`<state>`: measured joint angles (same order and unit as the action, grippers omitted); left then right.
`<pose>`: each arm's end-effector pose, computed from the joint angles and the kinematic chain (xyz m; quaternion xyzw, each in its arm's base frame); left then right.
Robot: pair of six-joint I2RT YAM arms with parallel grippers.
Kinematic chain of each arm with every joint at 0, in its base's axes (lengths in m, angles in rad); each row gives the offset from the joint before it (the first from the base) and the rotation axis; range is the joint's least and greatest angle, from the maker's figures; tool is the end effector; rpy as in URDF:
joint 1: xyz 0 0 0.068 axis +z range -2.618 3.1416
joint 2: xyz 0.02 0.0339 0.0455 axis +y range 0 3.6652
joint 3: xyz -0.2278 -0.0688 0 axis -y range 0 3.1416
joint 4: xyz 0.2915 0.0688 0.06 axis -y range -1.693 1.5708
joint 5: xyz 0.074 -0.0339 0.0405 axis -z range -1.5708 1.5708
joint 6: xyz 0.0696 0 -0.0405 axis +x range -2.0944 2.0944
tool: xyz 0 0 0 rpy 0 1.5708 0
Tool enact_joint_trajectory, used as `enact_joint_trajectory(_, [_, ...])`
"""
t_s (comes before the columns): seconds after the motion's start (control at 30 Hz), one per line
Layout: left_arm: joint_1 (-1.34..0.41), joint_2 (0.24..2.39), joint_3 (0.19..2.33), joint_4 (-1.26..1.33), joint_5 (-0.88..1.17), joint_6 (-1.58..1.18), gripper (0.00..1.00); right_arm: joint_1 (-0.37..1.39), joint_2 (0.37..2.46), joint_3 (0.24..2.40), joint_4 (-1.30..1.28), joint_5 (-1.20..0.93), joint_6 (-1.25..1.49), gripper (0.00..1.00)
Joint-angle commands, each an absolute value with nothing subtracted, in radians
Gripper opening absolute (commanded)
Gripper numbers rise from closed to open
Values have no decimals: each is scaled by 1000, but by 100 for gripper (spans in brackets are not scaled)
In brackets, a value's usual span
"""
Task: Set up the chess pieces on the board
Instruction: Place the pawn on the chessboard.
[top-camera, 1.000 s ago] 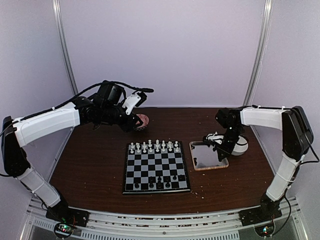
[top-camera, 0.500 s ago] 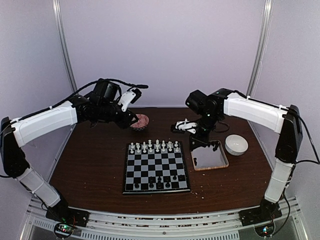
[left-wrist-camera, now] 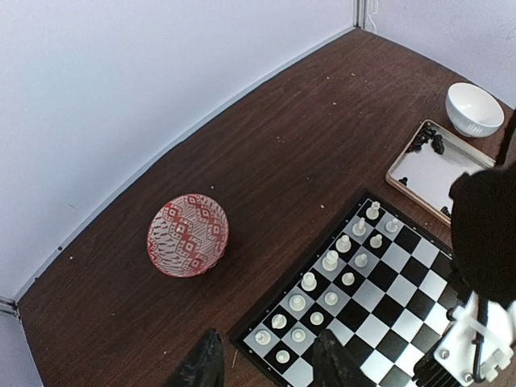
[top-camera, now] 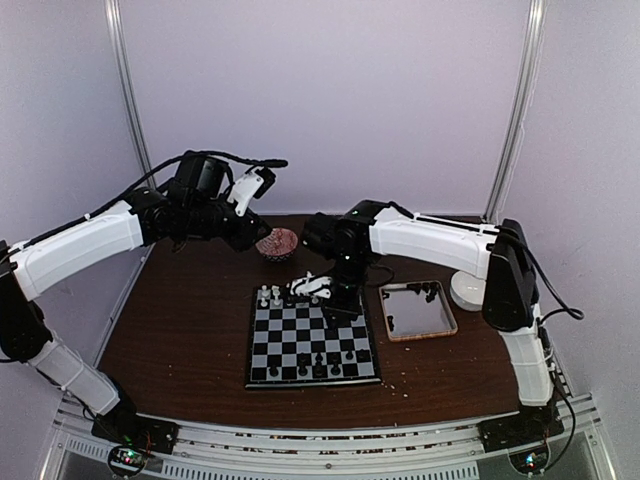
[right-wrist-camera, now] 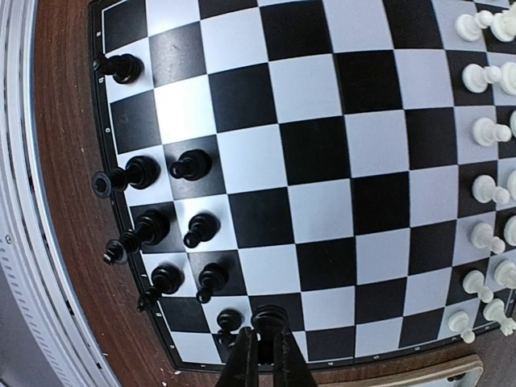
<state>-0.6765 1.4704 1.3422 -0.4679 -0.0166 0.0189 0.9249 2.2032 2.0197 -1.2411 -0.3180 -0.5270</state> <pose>0.3226 -0.2575 0.2818 0.2974 0.8320 -0.1443 0.4455 0.2671 0.3905 0.1644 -0.6624 0.7288 0.1690 0.0395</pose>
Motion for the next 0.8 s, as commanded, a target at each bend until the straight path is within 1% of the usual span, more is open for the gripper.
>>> enact_joint_trajectory(0.0, [-669, 1440, 1342, -433, -29, 8, 39, 943, 2241, 2054, -1274, -326, -512, 6])
enact_joint_trajectory(0.37, [-669, 1440, 1344, -437, -22, 6, 39, 949, 2335, 2101, -1282, -292, -478, 7])
enact_joint_trajectory(0.4, [-669, 1441, 1343, -437, -23, 6, 39, 948, 2336, 2103, -1281, -291, -476, 8])
enact_joint_trajectory(0.47, [-667, 1445, 1341, -437, -28, 9, 39, 948, 2333, 2104, -1278, -285, -469, 16])
enact_joint_trajectory(0.53, [-667, 1451, 1341, -439, -30, 11, 39, 949, 2318, 2104, -1280, -276, -468, 18])
enact_joint_trajectory(0.67, [-668, 1460, 1341, -441, -27, 15, 39, 937, 2221, 2075, -1280, -291, -473, 22])
enact_joint_trajectory(0.77, [-667, 1471, 1334, -438, -26, 22, 39, 906, 2108, 1986, -1255, -324, -489, 24])
